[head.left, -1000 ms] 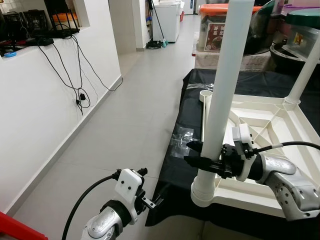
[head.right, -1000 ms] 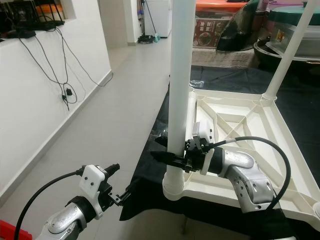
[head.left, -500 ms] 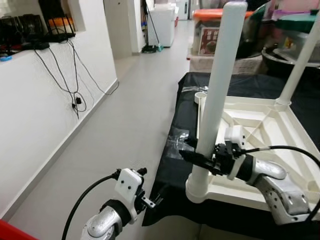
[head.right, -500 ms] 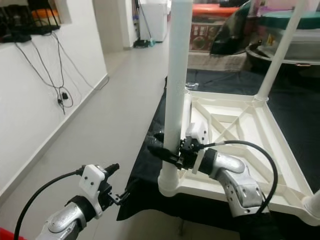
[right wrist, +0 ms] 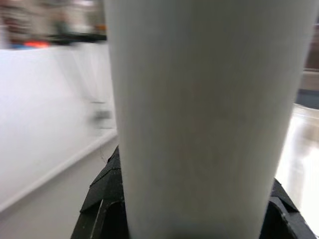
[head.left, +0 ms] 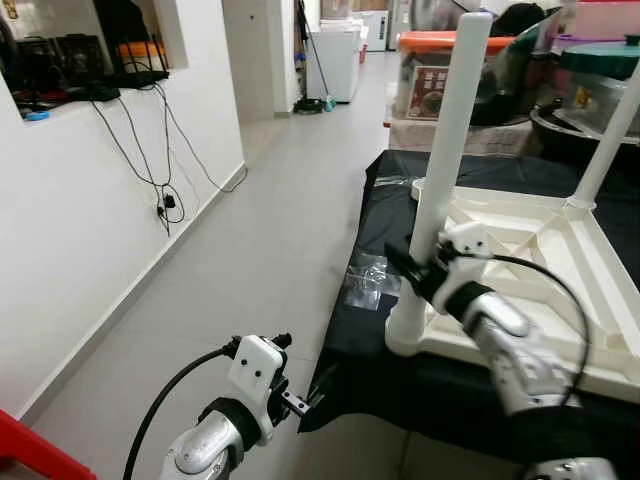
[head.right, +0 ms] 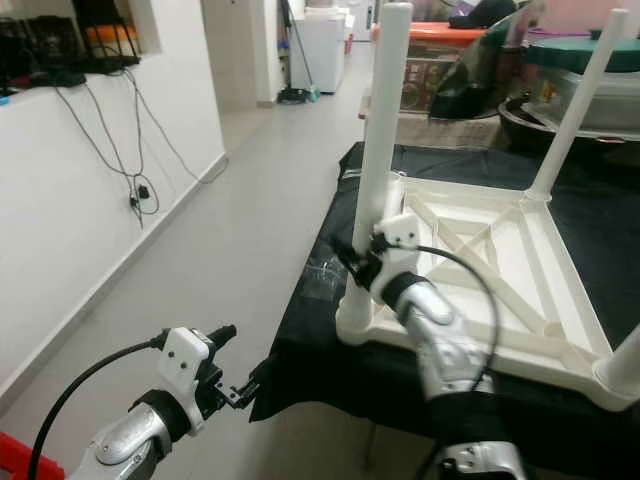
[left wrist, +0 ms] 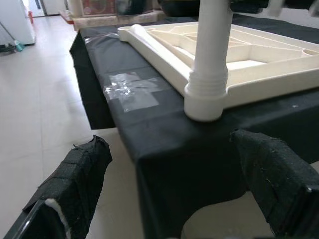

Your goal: Building children table

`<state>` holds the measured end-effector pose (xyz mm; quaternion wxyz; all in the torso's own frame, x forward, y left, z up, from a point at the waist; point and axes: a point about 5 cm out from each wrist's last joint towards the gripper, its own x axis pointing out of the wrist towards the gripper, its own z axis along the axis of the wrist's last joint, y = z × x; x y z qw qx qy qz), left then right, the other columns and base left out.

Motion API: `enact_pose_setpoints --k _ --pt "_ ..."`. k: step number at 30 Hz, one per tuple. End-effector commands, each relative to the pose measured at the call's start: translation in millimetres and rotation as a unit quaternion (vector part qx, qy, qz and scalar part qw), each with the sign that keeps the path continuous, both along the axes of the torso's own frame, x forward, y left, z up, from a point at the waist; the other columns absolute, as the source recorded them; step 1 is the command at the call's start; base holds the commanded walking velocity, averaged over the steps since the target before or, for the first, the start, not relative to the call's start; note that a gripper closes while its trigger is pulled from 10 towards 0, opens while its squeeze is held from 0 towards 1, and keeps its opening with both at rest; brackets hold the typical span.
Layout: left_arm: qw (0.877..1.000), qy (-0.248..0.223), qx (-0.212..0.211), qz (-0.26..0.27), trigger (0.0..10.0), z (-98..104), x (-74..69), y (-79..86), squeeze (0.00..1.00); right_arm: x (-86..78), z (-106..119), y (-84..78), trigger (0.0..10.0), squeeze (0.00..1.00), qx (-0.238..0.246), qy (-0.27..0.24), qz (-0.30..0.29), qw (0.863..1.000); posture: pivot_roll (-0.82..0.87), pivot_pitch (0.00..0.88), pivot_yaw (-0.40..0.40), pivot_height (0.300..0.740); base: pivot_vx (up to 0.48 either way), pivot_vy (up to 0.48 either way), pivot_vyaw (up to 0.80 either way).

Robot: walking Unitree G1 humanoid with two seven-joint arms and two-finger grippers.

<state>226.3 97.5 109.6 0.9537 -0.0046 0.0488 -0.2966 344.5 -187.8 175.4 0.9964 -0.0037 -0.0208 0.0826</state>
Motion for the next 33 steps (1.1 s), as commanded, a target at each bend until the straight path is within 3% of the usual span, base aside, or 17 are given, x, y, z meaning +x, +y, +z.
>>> enact_pose_setpoints --k 1,2,7,8,10,13,17,19,21,22,23,24,29,30,33 --pt "1.000 0.004 0.004 0.005 10.0 -1.1 -0.3 3.2 0.00 -4.1 -17.7 -31.6 0.0 0.00 -0.009 0.045 -0.167 0.985 0.08 0.018 0.007 0.740 0.000 0.000 0.00" --pt "1.000 0.004 0.004 0.005 10.0 -1.0 -0.4 3.3 0.00 -6.6 -19.2 -29.5 0.0 0.00 -0.004 0.048 -0.203 0.978 0.08 0.019 0.007 0.740 0.000 0.000 0.00" --pt "1.000 0.004 0.004 0.005 10.0 -0.9 -0.6 3.4 0.00 -9.4 -20.5 -22.0 0.0 0.00 0.009 0.049 -0.250 0.967 0.08 0.021 0.008 0.740 0.000 0.000 0.00" --pt "1.000 0.004 0.005 0.004 10.0 -0.8 -0.7 3.3 0.00 -10.1 -17.9 -7.8 0.0 0.00 0.035 0.040 -0.316 0.947 0.09 0.023 0.010 0.740 0.000 0.000 0.00" --pt "1.000 0.004 0.005 0.004 10.0 -0.8 -0.7 3.3 0.00 -10.1 -17.9 -7.8 0.0 0.00 0.035 0.040 -0.316 0.947 0.09 0.023 0.010 0.740 0.000 0.000 0.00" --pt "1.000 0.004 0.006 0.003 10.0 -0.9 -0.9 3.0 0.00 -8.0 -13.8 8.6 0.0 0.00 0.072 0.034 -0.363 0.928 0.09 0.024 0.004 0.740 0.000 0.000 0.00" --pt "1.000 0.004 0.006 0.004 10.0 -0.9 -0.8 3.0 0.00 -6.3 -12.5 15.5 0.0 0.00 0.088 0.036 -0.377 0.921 0.09 0.024 0.004 0.740 0.000 0.000 0.00" --pt "1.000 0.004 0.007 0.005 10.0 -0.8 -0.8 2.9 0.00 -0.6 -10.3 31.8 0.0 0.00 0.123 0.046 -0.396 0.909 0.10 0.023 -0.001 0.740 0.000 0.000 0.00" --pt "1.000 0.004 0.007 0.005 10.0 -0.8 -0.8 2.9 0.00 -0.6 -10.3 31.8 0.0 0.00 0.123 0.046 -0.396 0.909 0.10 0.023 -0.001 0.740 0.000 0.000 0.00" --pt "1.000 0.004 0.007 0.005 10.0 -0.9 -0.9 2.7 0.00 1.6 -8.8 35.9 0.7 0.00 0.130 0.047 -0.394 0.909 0.10 0.023 0.000 0.740 0.000 0.000 0.00" --pt "1.000 0.004 0.007 0.005 10.0 -0.9 -0.9 2.7 0.00 2.9 -7.6 38.3 0.7 0.00 0.134 0.047 -0.392 0.909 0.10 0.023 0.000 0.740 0.000 0.000 0.00" --pt "1.000 0.005 0.007 0.005 10.0 -1.2 -0.9 2.7 0.00 3.9 -6.6 38.9 10.0 0.00 0.126 0.049 -0.384 0.914 0.09 0.023 0.002 0.740 0.000 0.000 0.00" --pt "1.000 0.005 0.008 0.005 10.0 -1.5 -0.9 2.6 0.00 2.7 -5.5 39.2 10.0 0.00 0.114 0.042 -0.364 0.923 0.09 0.022 0.002 0.740 0.000 0.000 0.00" --pt "1.000 0.006 0.008 0.004 10.0 -2.0 -0.9 2.5 0.00 -1.2 -6.1 37.9 10.0 0.93 0.109 0.026 -0.346 0.932 0.09 0.021 0.003 0.740 0.000 0.000 0.00" --pt "1.000 0.006 0.007 0.004 10.0 -2.2 -0.9 2.6 0.00 -2.6 -6.7 37.2 10.0 0.93 0.108 0.021 -0.342 0.933 0.09 0.021 0.003 0.740 0.000 0.000 0.00"
